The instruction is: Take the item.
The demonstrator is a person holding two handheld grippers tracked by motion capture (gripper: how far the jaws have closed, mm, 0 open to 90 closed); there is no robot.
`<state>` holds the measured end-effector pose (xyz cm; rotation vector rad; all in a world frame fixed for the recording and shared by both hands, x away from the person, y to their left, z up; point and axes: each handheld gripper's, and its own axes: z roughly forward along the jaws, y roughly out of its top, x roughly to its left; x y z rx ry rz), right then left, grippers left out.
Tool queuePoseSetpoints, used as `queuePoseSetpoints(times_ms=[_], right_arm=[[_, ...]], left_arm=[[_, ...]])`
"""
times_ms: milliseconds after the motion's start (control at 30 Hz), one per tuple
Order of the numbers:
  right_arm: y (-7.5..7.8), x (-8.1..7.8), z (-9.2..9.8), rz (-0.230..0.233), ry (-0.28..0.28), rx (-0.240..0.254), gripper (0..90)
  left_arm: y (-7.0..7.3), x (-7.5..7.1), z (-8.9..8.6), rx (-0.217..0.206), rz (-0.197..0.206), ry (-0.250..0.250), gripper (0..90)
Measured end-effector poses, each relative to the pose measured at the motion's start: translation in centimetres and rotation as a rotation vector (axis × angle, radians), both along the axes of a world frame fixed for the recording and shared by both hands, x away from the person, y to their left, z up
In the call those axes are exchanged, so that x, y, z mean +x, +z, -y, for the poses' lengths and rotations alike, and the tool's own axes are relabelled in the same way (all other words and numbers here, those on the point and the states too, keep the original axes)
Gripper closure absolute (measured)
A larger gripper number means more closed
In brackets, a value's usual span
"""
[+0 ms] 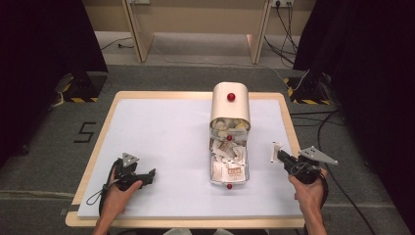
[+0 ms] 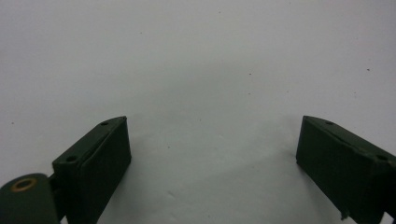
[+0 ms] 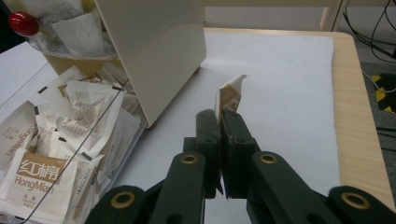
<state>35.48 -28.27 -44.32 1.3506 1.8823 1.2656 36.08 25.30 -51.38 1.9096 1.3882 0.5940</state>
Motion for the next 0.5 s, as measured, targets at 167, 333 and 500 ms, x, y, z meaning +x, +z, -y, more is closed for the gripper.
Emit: queuePoseSetpoints(times_ms=[167,333,500], right_arm=[[-0.25,0.11,0.15,-0.007,-0.006,0.000,87.2],[-0.56,0.28,0.09,-0.015,-0.005,-0.007,87.2],[-0.85,0.50,-0.16,-0.021,0.002,-0.014,87.2]], left_arm=[[0.00,0.00,0.00,0.000,0.000,0.000,9.3],[0.00,0.00,0.00,0.000,0.000,0.000,9.3],[0.00,0.00,0.00,0.000,0.000,0.000,9.3]])
